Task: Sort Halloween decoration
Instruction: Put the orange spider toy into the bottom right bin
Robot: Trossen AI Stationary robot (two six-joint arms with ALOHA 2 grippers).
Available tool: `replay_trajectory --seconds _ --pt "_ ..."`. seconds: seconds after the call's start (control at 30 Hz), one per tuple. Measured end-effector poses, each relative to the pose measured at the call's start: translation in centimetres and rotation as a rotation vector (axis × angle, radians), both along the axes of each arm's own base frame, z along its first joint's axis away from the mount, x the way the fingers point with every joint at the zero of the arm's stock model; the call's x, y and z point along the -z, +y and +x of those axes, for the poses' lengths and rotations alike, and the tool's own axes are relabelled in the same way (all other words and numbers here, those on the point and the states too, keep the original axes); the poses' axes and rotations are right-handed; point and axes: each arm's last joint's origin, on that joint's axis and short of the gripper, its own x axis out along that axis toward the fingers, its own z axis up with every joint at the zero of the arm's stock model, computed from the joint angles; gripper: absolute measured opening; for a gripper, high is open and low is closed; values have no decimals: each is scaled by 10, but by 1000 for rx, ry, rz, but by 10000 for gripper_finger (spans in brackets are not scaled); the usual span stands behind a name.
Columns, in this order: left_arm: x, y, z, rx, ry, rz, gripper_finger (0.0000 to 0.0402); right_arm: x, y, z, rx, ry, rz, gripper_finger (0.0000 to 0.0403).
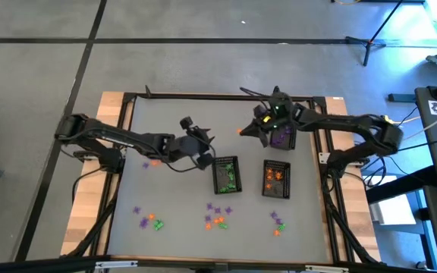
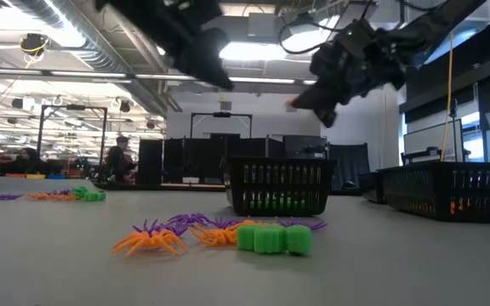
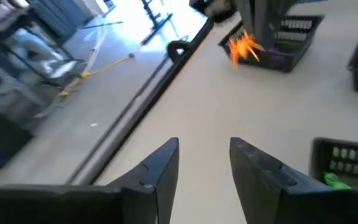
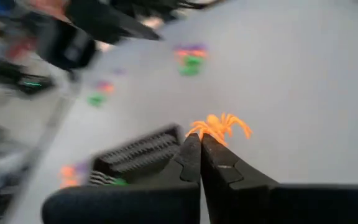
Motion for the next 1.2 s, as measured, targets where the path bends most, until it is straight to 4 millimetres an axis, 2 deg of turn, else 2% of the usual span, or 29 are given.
replay_trajectory --seconds 0.17,0.33,0.4,0.67,0.87,1.03,1.2 --pt "20 12 -27 100 -237 -118 135 -9 8 -25 139 171 -101 0" --pt "30 21 -45 108 -413 -183 135 -14 27 -43 123 287 -79 0" --pt "35 23 -49 99 -420 -181 135 -14 39 -45 87 331 -80 0" --pt "33 25 -48 98 -450 -178 135 0 93 -49 -37 595 -108 0" --pt "33 25 -48 98 -446 -179 135 5 126 -54 -125 689 -83 2" --pt "33 25 -48 98 -445 -179 135 10 140 -57 -147 715 -95 25" --pt "33 25 -48 98 -444 -178 135 14 142 -58 -75 735 -114 83"
